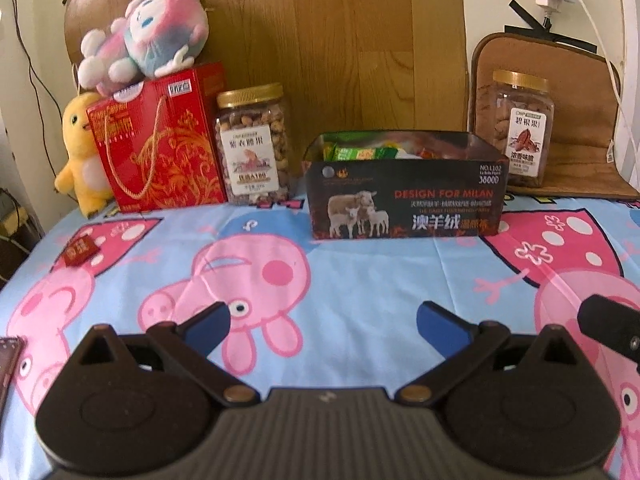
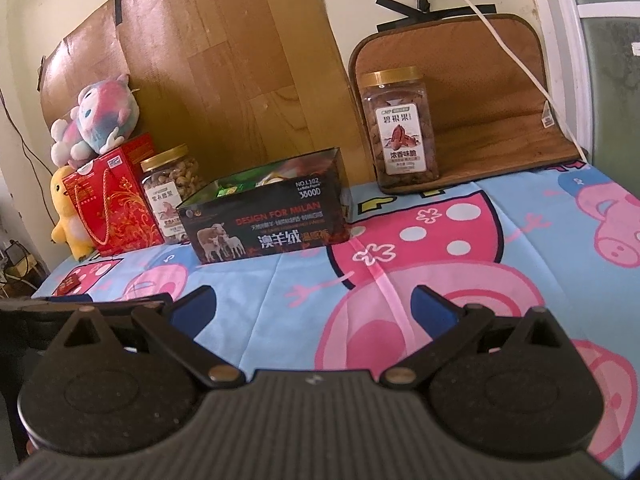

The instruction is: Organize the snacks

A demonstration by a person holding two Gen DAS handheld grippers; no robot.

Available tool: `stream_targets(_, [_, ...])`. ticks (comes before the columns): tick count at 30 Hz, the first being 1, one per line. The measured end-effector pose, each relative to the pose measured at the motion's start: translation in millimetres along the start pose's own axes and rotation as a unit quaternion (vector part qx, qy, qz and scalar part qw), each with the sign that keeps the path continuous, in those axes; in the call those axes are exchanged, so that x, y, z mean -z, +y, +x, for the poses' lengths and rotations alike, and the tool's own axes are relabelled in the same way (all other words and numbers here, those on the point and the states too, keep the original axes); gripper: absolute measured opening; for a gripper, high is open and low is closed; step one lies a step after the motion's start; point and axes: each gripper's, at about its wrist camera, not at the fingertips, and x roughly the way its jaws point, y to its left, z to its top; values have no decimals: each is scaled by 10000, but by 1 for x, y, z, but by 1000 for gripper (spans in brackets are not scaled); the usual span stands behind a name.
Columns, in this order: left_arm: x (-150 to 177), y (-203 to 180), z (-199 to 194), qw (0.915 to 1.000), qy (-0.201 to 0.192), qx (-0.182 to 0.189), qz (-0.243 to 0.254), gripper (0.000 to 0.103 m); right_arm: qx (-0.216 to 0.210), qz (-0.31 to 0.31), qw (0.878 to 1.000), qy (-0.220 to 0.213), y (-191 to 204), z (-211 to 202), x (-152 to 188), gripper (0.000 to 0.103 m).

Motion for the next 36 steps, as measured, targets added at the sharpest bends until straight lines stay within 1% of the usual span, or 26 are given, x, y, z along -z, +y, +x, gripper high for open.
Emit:
stream_targets(3, [3, 1, 1, 9999, 85, 33, -45, 103, -3, 0, 10000, -7, 0, -1, 1, 103])
stream_targets(13, [9, -2, 3, 9997, 241, 74, 28, 103, -11, -2, 10000, 35, 1, -1, 4, 103])
stream_targets(36, [14, -5, 5, 9990, 404, 156, 93, 103, -20, 27, 10000, 77, 0, 1, 6, 103])
